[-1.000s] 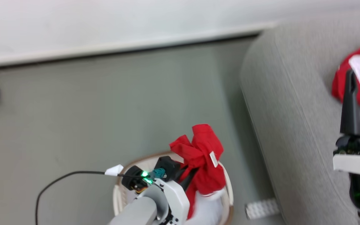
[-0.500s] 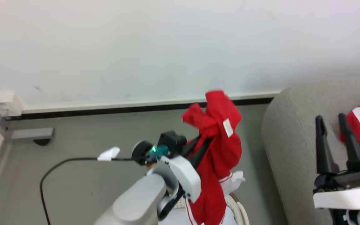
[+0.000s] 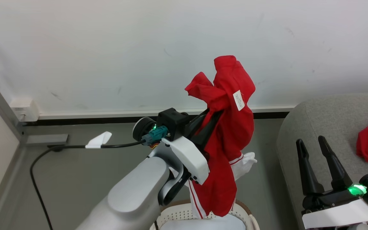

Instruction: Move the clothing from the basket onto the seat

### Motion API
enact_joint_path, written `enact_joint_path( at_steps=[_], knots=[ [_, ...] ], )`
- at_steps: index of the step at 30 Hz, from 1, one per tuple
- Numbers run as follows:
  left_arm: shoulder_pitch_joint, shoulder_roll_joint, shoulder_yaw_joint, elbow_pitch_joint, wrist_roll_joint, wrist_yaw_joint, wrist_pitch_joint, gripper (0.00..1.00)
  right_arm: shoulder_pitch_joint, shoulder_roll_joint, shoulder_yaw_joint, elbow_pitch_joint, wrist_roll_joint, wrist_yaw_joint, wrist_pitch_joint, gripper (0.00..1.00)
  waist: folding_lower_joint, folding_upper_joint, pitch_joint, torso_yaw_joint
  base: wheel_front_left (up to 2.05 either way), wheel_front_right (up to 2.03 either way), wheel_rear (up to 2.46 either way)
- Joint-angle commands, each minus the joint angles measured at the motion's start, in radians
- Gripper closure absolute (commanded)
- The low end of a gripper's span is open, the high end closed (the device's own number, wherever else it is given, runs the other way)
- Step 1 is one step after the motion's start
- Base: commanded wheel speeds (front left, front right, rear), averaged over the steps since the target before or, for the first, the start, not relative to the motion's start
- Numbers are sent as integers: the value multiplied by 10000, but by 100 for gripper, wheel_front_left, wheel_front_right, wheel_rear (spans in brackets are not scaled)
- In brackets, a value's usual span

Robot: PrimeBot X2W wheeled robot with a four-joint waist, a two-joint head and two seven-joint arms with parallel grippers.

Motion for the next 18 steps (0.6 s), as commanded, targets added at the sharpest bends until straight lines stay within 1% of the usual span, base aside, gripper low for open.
enact_joint_path(
  at_steps=[1,5,9,18],
  knots=[
    [26,83,-8,-181,-58,58,34,100,146,-40,40,80,24,-22,8,0,1,-1,0,18,0,0,0],
    [164,114,-74,-427,-82,136,127,100,111,-126,268,225,86,-22,10,0,1,-1,-9,41,0,0,0],
    [270,108,-151,-610,-148,130,204,100,17,-265,812,542,208,-22,9,0,1,-1,-12,98,0,0,0],
    [443,-123,-724,-1071,-126,-56,353,100,-1132,-1010,3202,1840,824,-22,142,0,1,-1,41,641,0,0,0]
  ],
)
